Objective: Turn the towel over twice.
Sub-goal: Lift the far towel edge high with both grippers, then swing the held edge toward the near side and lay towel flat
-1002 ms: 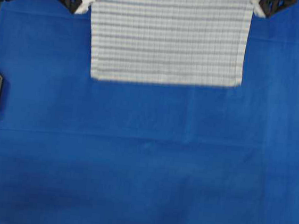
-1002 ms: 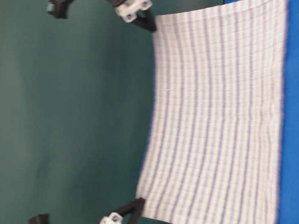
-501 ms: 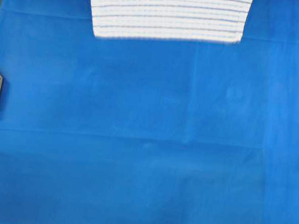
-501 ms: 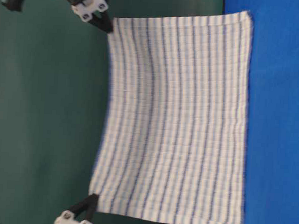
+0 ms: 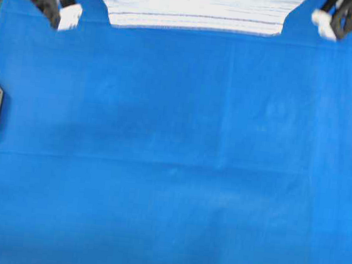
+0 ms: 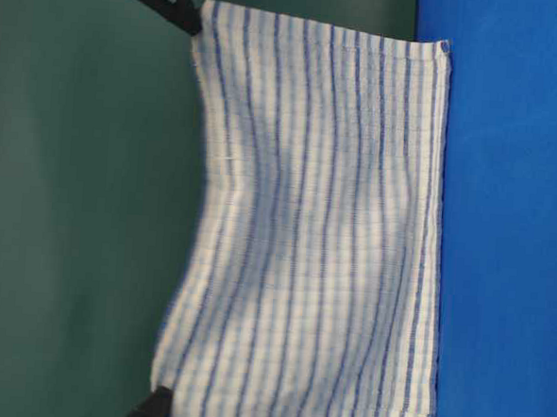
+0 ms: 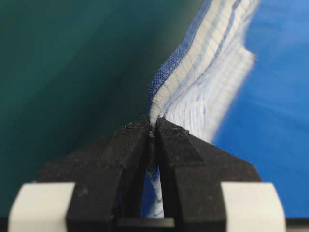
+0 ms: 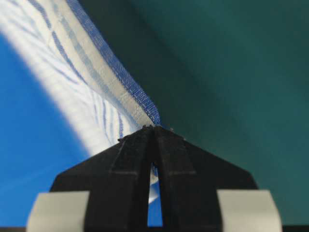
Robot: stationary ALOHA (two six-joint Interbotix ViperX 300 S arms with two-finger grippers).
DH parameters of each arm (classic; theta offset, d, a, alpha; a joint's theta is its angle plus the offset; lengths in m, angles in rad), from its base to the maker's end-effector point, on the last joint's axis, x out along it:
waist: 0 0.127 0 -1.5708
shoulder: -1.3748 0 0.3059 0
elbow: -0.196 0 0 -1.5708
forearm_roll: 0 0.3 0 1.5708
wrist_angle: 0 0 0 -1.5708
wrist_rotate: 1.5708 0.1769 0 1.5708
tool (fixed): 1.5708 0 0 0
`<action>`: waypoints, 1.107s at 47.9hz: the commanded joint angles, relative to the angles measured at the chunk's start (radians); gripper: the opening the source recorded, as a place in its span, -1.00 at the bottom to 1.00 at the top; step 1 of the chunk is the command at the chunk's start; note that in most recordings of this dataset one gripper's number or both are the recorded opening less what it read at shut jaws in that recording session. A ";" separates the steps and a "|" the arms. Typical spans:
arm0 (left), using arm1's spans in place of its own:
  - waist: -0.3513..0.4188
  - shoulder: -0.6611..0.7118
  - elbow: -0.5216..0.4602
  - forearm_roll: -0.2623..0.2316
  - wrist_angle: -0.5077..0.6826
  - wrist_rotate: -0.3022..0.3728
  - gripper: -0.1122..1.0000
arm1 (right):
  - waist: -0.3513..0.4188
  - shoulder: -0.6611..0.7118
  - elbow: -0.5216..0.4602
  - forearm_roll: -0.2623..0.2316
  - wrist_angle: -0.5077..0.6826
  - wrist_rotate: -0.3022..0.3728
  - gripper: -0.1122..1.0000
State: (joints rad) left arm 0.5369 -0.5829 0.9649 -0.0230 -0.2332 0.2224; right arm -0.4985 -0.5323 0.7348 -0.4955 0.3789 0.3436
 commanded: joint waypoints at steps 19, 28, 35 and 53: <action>-0.279 0.087 0.152 0.000 0.032 -0.069 -0.73 | 0.321 -0.035 0.183 0.006 0.104 0.245 -0.73; -0.383 0.221 0.160 0.000 0.011 -0.110 -0.73 | 0.408 0.025 0.267 0.006 0.011 0.394 -0.73; -0.462 0.296 0.146 0.000 0.014 -0.149 -0.73 | 0.489 0.089 0.299 0.006 -0.058 0.505 -0.73; -0.611 0.353 0.132 0.000 0.021 -0.252 -0.73 | 0.603 0.233 0.256 0.005 -0.077 0.618 -0.73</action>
State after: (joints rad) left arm -0.0537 -0.2255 1.1106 -0.0230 -0.2102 -0.0276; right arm 0.0920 -0.3037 1.0170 -0.4893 0.3083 0.9603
